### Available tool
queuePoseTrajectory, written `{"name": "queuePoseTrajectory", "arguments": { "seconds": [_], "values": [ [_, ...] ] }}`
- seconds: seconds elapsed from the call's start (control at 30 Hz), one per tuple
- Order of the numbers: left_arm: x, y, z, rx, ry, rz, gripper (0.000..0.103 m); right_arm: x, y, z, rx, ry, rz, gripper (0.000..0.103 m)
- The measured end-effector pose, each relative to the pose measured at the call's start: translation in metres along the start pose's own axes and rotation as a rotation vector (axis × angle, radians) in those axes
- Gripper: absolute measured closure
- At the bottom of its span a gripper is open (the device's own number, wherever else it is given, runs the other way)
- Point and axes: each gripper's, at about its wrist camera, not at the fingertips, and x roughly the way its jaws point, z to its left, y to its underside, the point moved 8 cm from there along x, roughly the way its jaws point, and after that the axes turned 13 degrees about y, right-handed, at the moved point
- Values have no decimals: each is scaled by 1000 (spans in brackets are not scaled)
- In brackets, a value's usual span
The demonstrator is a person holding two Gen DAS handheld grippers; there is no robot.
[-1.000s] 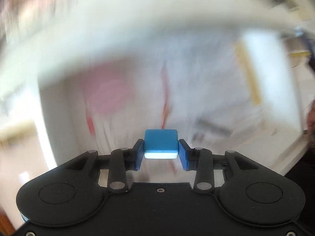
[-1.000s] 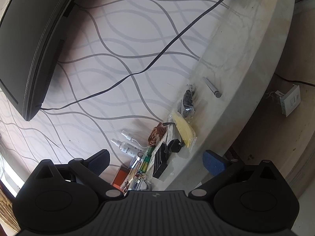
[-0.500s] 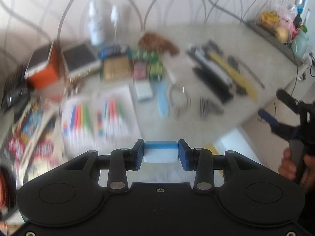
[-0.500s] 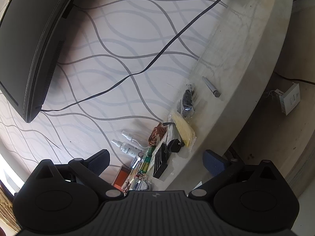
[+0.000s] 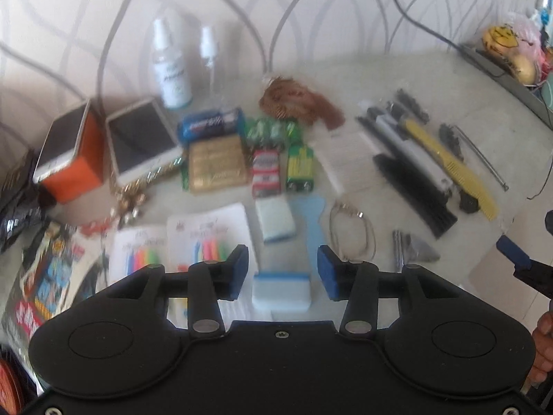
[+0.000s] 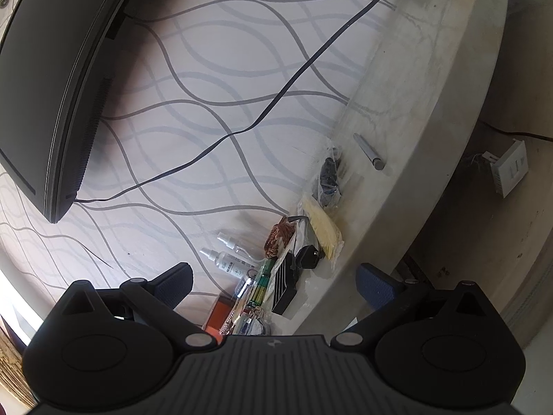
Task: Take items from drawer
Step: 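Lift the blue square onto the countertop and open the left gripper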
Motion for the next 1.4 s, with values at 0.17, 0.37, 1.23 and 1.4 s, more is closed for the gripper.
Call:
{"name": "queuePoseTrajectory", "arguments": {
  "seconds": [0.17, 0.37, 1.23, 1.4],
  "values": [
    [2, 8, 5, -48, 1, 19, 59, -1, 0, 0, 5, -6, -1, 0],
    [-25, 32, 4, -126, -25, -66, 46, 2, 0, -1, 8, -3, 1, 0],
    [29, 44, -74, 1016, -241, 338, 65, -1, -1, -2, 11, 7, -10, 0],
    [30, 40, -62, 1000, -273, 317, 62, 0, -1, -3, 21, 0, 1, 0]
  ]
}}
